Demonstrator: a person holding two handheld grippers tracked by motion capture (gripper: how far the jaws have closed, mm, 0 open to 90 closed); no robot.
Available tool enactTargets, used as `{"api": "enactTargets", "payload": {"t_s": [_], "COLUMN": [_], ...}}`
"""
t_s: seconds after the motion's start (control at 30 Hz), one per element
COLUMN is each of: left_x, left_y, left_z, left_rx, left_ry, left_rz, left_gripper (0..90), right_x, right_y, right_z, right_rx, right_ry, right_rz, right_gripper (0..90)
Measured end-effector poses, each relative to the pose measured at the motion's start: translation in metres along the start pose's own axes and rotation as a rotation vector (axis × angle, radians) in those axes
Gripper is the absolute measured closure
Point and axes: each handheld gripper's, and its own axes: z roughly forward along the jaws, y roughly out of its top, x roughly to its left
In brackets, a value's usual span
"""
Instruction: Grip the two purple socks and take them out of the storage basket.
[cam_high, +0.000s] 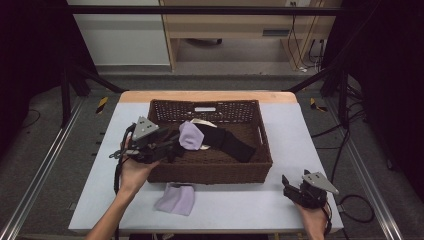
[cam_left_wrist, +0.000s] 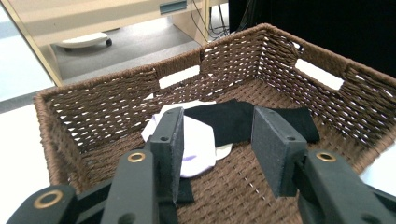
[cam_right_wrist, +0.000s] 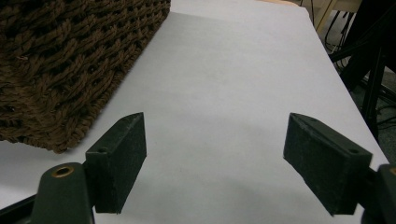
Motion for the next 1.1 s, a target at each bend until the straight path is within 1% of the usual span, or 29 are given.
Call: {"api": "enactTargets", "payload": {"t_s": [0.03,0.07,0.13,0.17,0.2,0.23,0.27,0.3,0.33,0.37,0.4,0.43,0.47,0.5,0.57,0.63,0.67,0.7,0.73,0.77,0.8,0.83,0.87,0.9,0.93,0.97,1.0,1.03,1.1], "left_x": [0.002,0.002,0.004,0.007,0.007,0.009,0.009,0.012,0.012,0.014,0.014,0.016,0.016,0.018,0.019,0.020,0.020,0.022,0.022,0.023,0.023,0.024,0.024,0.025,0.025,0.026,0.026,0.027,0.028], "left_y": [0.003,0.003,0.005,0.007,0.007,0.008,0.008,0.010,0.010,0.012,0.012,0.015,0.015,0.016,0.018,0.018,0.018,0.019,0.019,0.019,0.019,0.020,0.020,0.020,0.020,0.019,0.019,0.017,0.016], "left_z": [0.007,0.007,0.013,0.020,0.020,0.027,0.027,0.034,0.034,0.042,0.042,0.049,0.049,0.055,0.062,0.068,0.068,0.075,0.075,0.081,0.081,0.088,0.088,0.095,0.095,0.102,0.102,0.108,0.111], "left_rx": [0.010,0.010,0.014,0.021,0.021,0.026,0.026,0.040,0.040,0.050,0.050,0.057,0.057,0.062,0.072,0.082,0.082,0.088,0.088,0.098,0.098,0.107,0.107,0.112,0.112,0.124,0.124,0.132,0.140], "left_ry": [0.008,0.008,0.019,0.026,0.026,0.038,0.038,0.055,0.055,0.070,0.070,0.076,0.076,0.077,0.081,0.081,0.081,0.083,0.083,0.085,0.085,0.086,0.086,0.082,0.082,0.089,0.089,0.096,0.097], "left_rz": [-0.003,-0.003,-0.006,-0.012,-0.012,-0.014,-0.014,-0.008,-0.008,-0.008,-0.008,-0.008,-0.008,-0.008,-0.012,-0.013,-0.013,-0.012,-0.012,-0.008,-0.008,-0.004,-0.004,-0.003,-0.003,-0.008,-0.008,-0.018,-0.020], "left_gripper": [54.4,54.9,55.1,55.5,56.0,56.7,57.2,57.5,57.7,58.0,58.2,59.0,59.7,60.3,61.6,62.9,63.1,63.8,64.2,64.7,64.9,65.7,66.1,66.7,67.8,68.3,68.9,69.5,70.0], "right_x": [0.000,0.000,0.000,0.000,0.000,0.000,0.000,0.000,0.000,0.000,0.000,0.000,0.000,-0.001,0.000,0.000,0.000,0.000,0.000,0.000,0.000,0.000,0.000,-0.001,-0.001,-0.001,-0.001,0.000,0.000], "right_y": [0.000,0.000,0.000,0.000,0.000,0.000,0.000,0.000,0.000,0.000,0.000,0.000,0.000,0.000,0.000,0.000,0.000,0.000,0.000,0.000,0.000,0.000,0.000,0.000,0.000,0.000,0.000,0.000,0.000], "right_z": [0.000,0.000,0.000,0.000,0.000,0.000,0.000,0.000,0.000,0.000,0.000,0.000,0.000,0.000,0.000,0.000,0.000,0.000,0.000,0.000,0.000,0.000,0.000,0.000,0.000,0.000,0.000,0.001,0.001], "right_rx": [-0.001,-0.001,-0.001,0.000,0.000,0.002,0.002,0.003,0.003,0.003,0.003,0.002,0.002,0.003,0.004,0.003,0.003,0.003,0.003,0.003,0.003,0.004,0.004,0.004,0.004,0.004,0.004,0.005,0.005], "right_ry": [0.001,0.001,0.001,0.001,0.001,0.001,0.001,0.001,0.001,0.001,0.001,0.001,0.001,0.002,0.002,0.003,0.003,0.003,0.003,0.002,0.002,0.001,0.001,0.002,0.002,0.002,0.002,0.002,0.000], "right_rz": [0.000,0.000,-0.001,0.001,0.001,0.001,0.001,0.001,0.001,-0.001,-0.001,0.001,0.001,0.002,0.005,0.003,0.003,0.002,0.002,0.002,0.003,0.005,0.005,0.004,0.004,0.004,0.004,0.004,-0.001], "right_gripper": [21.5,21.5,21.5,21.6,21.6,21.6,21.6,21.7,21.7,21.7,21.7,21.7,21.7,21.7,21.7,21.7,21.7,21.7,21.7,21.7,21.7,21.7,21.7,21.7,21.7,21.7,21.7,21.7,21.7]}}
